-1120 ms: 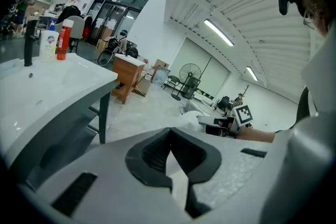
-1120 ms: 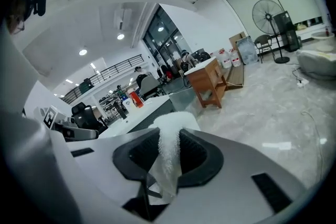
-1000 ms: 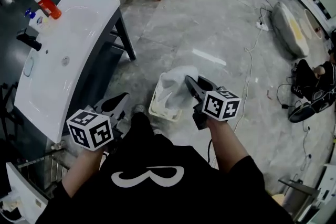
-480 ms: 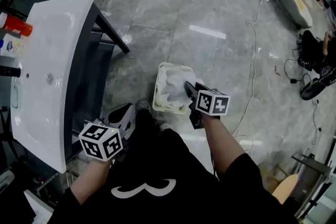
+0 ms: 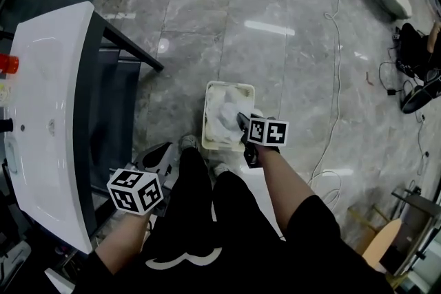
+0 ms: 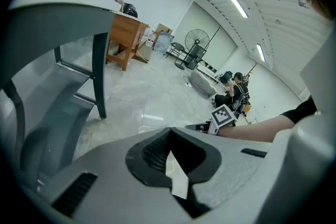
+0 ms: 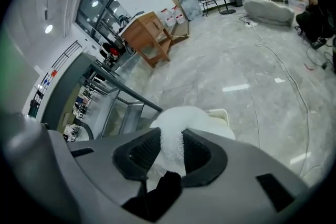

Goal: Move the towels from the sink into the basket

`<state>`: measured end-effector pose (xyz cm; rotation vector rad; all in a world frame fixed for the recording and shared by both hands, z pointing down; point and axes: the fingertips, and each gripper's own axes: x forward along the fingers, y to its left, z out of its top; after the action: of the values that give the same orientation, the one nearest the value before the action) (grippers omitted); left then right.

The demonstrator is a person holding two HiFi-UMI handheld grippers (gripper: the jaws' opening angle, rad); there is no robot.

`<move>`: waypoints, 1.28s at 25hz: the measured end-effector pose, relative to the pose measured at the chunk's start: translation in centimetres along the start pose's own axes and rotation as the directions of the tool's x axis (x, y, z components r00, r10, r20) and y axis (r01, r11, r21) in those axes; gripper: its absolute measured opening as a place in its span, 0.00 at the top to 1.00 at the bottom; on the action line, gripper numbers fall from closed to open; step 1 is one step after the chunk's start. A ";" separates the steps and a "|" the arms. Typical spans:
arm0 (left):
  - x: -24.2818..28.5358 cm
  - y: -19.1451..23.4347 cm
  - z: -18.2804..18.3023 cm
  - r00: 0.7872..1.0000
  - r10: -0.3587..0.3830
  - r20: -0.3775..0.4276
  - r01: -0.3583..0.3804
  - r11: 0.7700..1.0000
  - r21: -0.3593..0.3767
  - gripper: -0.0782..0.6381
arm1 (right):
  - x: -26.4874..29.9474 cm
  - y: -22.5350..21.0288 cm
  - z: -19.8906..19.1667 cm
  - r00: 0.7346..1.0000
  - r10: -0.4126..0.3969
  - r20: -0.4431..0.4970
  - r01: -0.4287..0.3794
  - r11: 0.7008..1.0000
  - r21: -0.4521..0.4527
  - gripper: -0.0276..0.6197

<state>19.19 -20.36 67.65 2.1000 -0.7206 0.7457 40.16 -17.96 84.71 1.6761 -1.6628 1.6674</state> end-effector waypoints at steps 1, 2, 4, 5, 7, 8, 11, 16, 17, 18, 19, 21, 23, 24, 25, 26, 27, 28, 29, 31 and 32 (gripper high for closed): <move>0.4 0.2 -0.2 1.000 0.005 -0.007 -0.005 1.000 -0.001 0.88 | 0.4 -0.3 -0.2 1.000 0.000 -0.012 0.000 1.000 0.012 0.80; 0.8 0.3 -0.4 1.000 0.010 -0.016 -0.010 1.000 -0.001 0.88 | 0.7 -0.5 -0.3 1.000 0.002 -0.022 -0.001 1.000 0.021 0.75; 1.4 0.4 -0.9 0.999 0.017 -0.034 -0.017 1.000 -0.004 0.88 | 0.9 -0.6 -0.4 0.999 0.008 -0.035 -0.007 1.000 0.016 0.68; 1.6 0.3 -1.1 0.999 0.017 -0.041 -0.017 1.000 -0.007 0.88 | 0.9 -0.6 -0.5 0.999 0.012 -0.041 -0.011 1.000 0.009 0.63; 1.9 0.0 -1.3 0.999 0.015 -0.052 -0.016 1.000 -0.009 0.88 | 0.9 -0.7 -0.8 0.999 0.016 -0.052 -0.017 1.000 -0.009 0.54; 2.0 -0.1 -1.4 0.998 0.014 -0.057 -0.015 1.000 -0.008 0.88 | 0.8 -0.7 -1.0 0.998 0.018 -0.056 -0.019 1.000 -0.020 0.51; 2.0 -0.9 -1.5 0.998 0.010 -0.060 -0.010 1.000 -0.001 0.88 | 0.1 -0.5 -1.9 0.997 0.041 -0.073 -0.044 0.998 -0.047 0.48; 0.9 -2.5 -1.3 0.999 0.020 -0.025 -0.020 1.000 -0.002 0.88 | -2.6 1.2 -2.7 0.989 0.123 -0.084 -0.130 0.987 -0.093 0.48; 0.7 -2.8 -1.3 1.000 0.022 -0.016 -0.022 1.000 -0.007 0.88 | -3.4 1.7 -2.7 0.986 0.141 -0.085 -0.150 0.983 -0.104 0.48; 0.4 -3.2 -1.3 1.000 0.021 -0.007 -0.021 1.000 -0.013 0.88 | -4.2 2.2 -2.7 0.983 0.160 -0.088 -0.170 0.979 -0.113 0.48; 0.1 -3.6 -1.2 1.000 0.018 0.001 -0.018 1.000 -0.018 0.88 | -5.1 2.8 -2.7 0.980 0.178 -0.093 -0.189 0.974 -0.127 0.48; -0.5 -4.5 -1.0 1.000 0.006 0.020 -0.005 1.000 -0.020 0.88 | -7.0 4.2 -2.1 0.974 0.209 -0.090 -0.222 0.960 -0.172 0.48; -1.3 -5.6 -0.4 0.999 0.000 0.039 0.000 1.000 0.000 0.88 | -9.4 6.5 -0.8 0.961 0.269 -0.069 -0.278 0.936 -0.218 0.48; -1.9 -6.1 -0.1 0.999 0.000 0.046 -0.001 1.000 0.014 0.88 | -10.9 8.0 -0.3 0.946 0.319 -0.063 -0.325 0.916 -0.234 0.48; -2.6 -6.8 0.0 0.999 0.000 0.050 -0.001 1.000 0.023 0.88 | -12.7 9.8 0.0 0.925 0.375 -0.063 -0.379 0.891 -0.249 0.49; -3.3 -7.5 0.1 0.999 -0.003 0.053 0.001 1.000 0.025 0.88 | -14.5 11.6 0.1 0.902 0.427 -0.064 -0.428 0.863 -0.267 0.49; -4.1 -8.3 0.2 0.998 -0.010 0.056 0.009 1.000 0.021 0.88 | -16.5 13.3 0.3 0.882 0.467 -0.064 -0.464 0.836 -0.293 0.50; -4.9 -9.2 0.3 0.998 -0.022 0.062 0.021 1.000 0.015 0.88 | -18.5 14.7 0.5 0.866 0.496 -0.058 -0.486 0.811 -0.324 0.53; -5.7 -10.1 0.6 0.997 -0.036 0.073 0.036 0.999 0.010 0.88 | -20.5 16.0 1.0 0.854 0.518 -0.046 -0.498 0.790 -0.358 0.58; -7.3 -11.9 2.0 0.991 -0.064 0.117 0.062 0.998 0.015 0.88 | -24.2 18.2 2.5 0.831 0.557 -0.007 -0.507 0.751 -0.422 0.72; -8.3 -12.6 3.0 0.987 -0.076 0.145 0.074 0.997 0.023 0.88 | -26.0 19.1 3.4 0.818 0.575 0.016 -0.507 0.734 -0.452 0.80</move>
<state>23.26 -14.00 54.25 2.2018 -0.7106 0.5637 34.56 -13.38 53.08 1.1841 -2.5649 1.2250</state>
